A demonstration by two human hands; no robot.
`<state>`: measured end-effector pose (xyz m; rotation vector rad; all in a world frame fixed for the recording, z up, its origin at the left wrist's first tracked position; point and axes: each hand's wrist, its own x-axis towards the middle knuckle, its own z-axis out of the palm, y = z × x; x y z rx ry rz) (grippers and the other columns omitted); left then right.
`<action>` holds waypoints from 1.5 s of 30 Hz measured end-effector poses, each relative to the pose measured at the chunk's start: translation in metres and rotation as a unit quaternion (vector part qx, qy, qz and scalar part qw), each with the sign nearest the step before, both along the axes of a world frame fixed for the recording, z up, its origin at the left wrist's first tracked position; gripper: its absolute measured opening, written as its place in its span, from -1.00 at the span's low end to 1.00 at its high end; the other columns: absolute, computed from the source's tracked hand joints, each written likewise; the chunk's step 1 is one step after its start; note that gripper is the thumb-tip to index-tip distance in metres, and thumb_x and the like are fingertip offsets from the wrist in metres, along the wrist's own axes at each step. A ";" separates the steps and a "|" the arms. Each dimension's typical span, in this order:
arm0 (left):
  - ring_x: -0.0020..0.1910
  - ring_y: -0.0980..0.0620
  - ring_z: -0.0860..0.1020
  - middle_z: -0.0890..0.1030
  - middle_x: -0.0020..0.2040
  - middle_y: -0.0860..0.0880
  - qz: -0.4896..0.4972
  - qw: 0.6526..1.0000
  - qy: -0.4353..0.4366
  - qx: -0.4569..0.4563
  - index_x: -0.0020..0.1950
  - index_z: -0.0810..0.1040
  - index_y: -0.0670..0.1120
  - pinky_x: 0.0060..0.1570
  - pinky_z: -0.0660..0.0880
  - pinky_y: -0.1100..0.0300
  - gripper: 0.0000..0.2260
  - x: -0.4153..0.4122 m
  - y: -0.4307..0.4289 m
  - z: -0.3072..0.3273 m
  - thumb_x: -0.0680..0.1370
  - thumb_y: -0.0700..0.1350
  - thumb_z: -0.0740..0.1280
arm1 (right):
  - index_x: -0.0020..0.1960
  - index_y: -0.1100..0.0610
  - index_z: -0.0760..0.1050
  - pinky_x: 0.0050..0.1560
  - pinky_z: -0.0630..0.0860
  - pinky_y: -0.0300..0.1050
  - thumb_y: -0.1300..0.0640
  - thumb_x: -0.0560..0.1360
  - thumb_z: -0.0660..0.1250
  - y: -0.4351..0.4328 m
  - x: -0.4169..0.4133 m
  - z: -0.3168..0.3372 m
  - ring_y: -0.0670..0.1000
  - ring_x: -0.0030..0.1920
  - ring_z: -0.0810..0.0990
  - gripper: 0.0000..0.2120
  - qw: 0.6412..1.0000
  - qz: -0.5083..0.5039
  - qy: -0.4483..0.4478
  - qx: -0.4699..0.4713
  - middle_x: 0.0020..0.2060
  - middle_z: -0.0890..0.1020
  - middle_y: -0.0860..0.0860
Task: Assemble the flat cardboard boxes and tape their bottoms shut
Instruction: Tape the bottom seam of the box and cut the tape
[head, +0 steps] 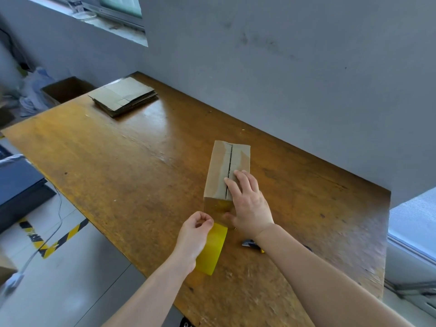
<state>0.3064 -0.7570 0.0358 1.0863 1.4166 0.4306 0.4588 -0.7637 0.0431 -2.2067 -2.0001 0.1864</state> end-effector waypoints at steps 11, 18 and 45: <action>-0.10 -0.15 0.56 0.63 -0.14 -0.11 -0.090 0.994 -0.043 0.037 -0.26 0.60 0.07 0.02 0.53 -0.07 -0.78 -0.026 0.022 0.062 0.59 -0.05 0.34 | 0.20 -0.04 0.55 0.27 0.47 -0.02 -0.18 0.48 0.28 -0.024 -0.007 0.018 -0.11 0.26 0.43 -0.63 0.949 -0.075 0.263 0.155 0.21 0.56 -0.11; -0.25 -0.03 0.52 0.58 -0.30 -0.01 -0.059 0.980 -0.140 0.129 -0.27 0.56 0.02 -0.23 0.48 0.09 -0.75 -0.025 0.017 0.097 0.60 -0.14 0.30 | -0.13 0.06 0.64 -0.17 0.54 -0.09 0.00 0.43 0.46 -0.032 -0.032 0.058 -0.08 -0.12 0.59 -0.87 0.858 -0.039 0.481 0.177 -0.17 0.63 -0.06; -0.22 0.16 0.47 0.48 -0.24 0.13 -0.050 0.897 0.082 0.432 -0.15 0.51 -0.06 -0.25 0.42 0.26 -0.85 0.007 0.055 0.105 0.61 -0.09 0.28 | -0.10 0.07 0.55 0.09 0.51 0.00 -0.18 0.51 0.34 -0.024 -0.004 0.095 0.00 -0.17 0.57 -0.70 0.923 -0.053 0.368 0.098 -0.24 0.60 0.03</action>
